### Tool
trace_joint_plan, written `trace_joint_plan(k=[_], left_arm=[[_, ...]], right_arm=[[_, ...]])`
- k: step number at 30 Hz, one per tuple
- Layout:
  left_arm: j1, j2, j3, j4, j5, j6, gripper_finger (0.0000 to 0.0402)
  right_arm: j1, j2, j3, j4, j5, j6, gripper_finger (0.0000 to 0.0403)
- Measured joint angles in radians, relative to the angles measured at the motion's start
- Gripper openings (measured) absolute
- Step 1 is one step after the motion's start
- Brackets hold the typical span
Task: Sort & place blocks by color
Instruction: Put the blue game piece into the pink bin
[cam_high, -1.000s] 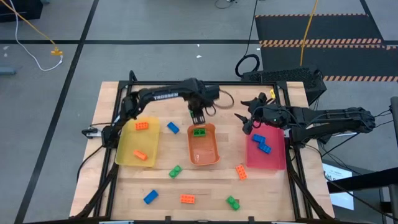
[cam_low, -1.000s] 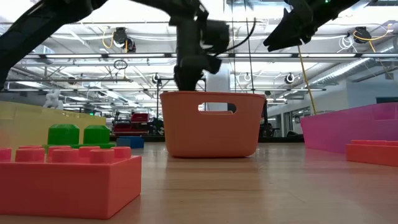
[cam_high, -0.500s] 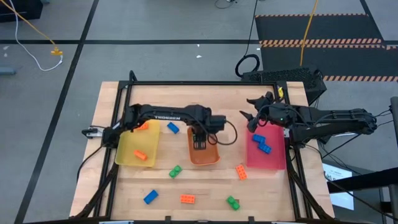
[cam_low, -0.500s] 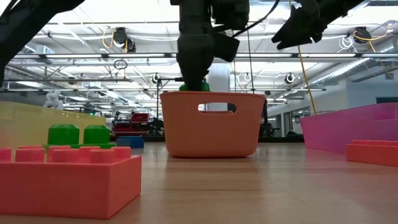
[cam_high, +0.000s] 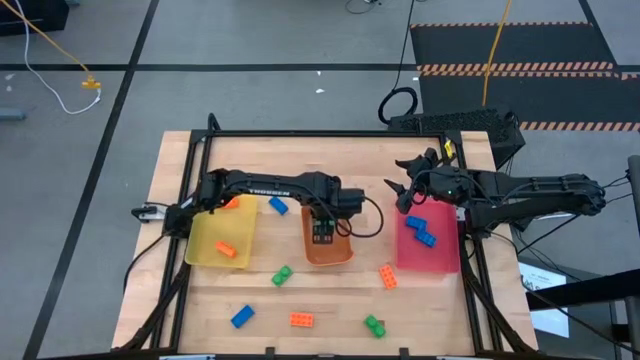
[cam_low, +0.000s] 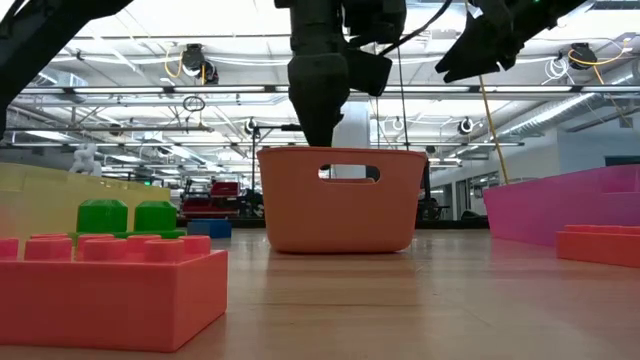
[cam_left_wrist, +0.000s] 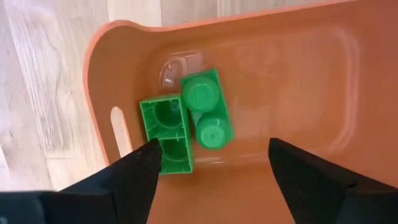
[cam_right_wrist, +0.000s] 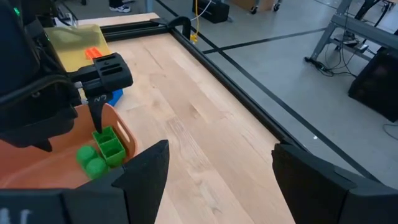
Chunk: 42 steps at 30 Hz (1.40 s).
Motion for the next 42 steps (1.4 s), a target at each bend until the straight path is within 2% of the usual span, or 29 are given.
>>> trace_joint_plan(k=[8,14,20,29,35,42], left_arm=[[0.018,-0.024,0.001,-0.182,-0.007,-0.022,0.0309],[0.042,-0.041,0.000,-0.297,-0.131,-0.057,0.0310],[0.068,-0.057,-0.031,-0.292,-0.144,-0.052,0.0310],[0.096,-0.057,-0.238,-0.251,-0.180,-0.049,0.0310],[0.096,-0.057,-0.244,-0.152,-0.181,-0.020,0.0310],[0.106,-0.056,-0.244,-0.131,-0.181,-0.016,0.0310]], right_arm=[[0.000,0.000,0.000,-0.003,-0.002,0.007,0.0270],[0.000,0.000,0.000,-0.013,-0.028,0.017,0.0270],[0.000,0.000,0.000,-0.022,-0.028,0.024,0.0270],[0.001,0.000,0.000,-0.033,-0.053,0.037,0.0270],[0.000,0.000,0.000,-0.029,-0.052,0.044,0.0270],[0.000,0.000,0.000,-0.029,-0.051,0.050,0.0270]])
